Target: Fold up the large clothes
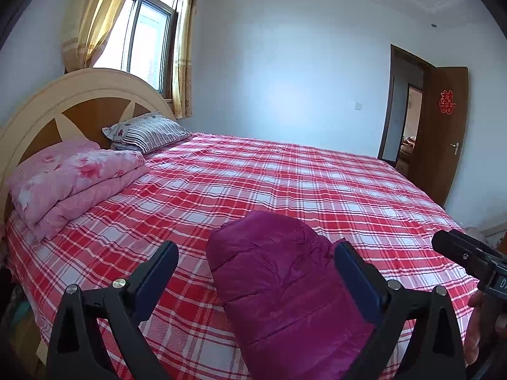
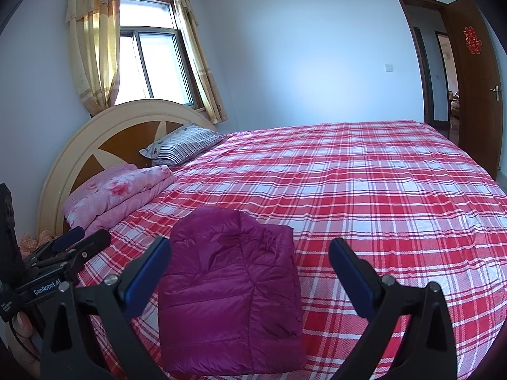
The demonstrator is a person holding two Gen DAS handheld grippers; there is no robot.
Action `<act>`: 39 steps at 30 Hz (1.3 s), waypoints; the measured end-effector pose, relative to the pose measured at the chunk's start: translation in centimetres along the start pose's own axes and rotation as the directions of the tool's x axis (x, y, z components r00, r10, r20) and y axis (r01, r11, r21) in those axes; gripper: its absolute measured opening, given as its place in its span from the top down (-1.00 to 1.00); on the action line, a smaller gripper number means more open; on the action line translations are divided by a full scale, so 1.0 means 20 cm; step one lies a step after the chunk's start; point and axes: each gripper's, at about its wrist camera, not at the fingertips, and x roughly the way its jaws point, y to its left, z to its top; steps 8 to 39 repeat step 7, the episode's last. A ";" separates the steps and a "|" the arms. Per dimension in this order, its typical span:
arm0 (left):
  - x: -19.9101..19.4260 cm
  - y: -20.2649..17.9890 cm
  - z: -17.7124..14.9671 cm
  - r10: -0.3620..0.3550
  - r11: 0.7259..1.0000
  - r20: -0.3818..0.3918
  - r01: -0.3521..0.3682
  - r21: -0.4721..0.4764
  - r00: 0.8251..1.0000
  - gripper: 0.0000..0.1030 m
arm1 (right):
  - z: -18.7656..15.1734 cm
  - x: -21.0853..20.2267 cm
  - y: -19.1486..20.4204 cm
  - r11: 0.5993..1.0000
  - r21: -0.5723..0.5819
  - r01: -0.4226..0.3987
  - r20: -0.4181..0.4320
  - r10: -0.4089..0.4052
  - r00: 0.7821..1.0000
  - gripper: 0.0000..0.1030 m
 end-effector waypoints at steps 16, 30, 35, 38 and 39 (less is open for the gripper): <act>0.00 -0.01 -0.01 -0.022 1.000 0.011 0.022 0.005 1.000 -0.93 | -0.01 0.01 0.01 1.000 -0.006 0.002 -0.007 -0.002 1.000 -0.98; 0.00 -0.01 -0.01 -0.022 1.000 0.011 0.022 0.005 1.000 -0.93 | -0.01 0.01 0.01 1.000 -0.006 0.002 -0.007 -0.002 1.000 -0.98; 0.00 -0.01 -0.01 -0.022 1.000 0.011 0.022 0.005 1.000 -0.93 | -0.01 0.01 0.01 1.000 -0.006 0.002 -0.007 -0.002 1.000 -0.98; 0.00 -0.01 -0.01 -0.022 1.000 0.011 0.022 0.005 1.000 -0.93 | -0.01 0.01 0.01 1.000 -0.006 0.002 -0.007 -0.002 1.000 -0.98; 0.00 -0.01 -0.01 -0.022 1.000 0.011 0.022 0.005 1.000 -0.93 | -0.01 0.01 0.01 1.000 -0.006 0.002 -0.007 -0.002 1.000 -0.98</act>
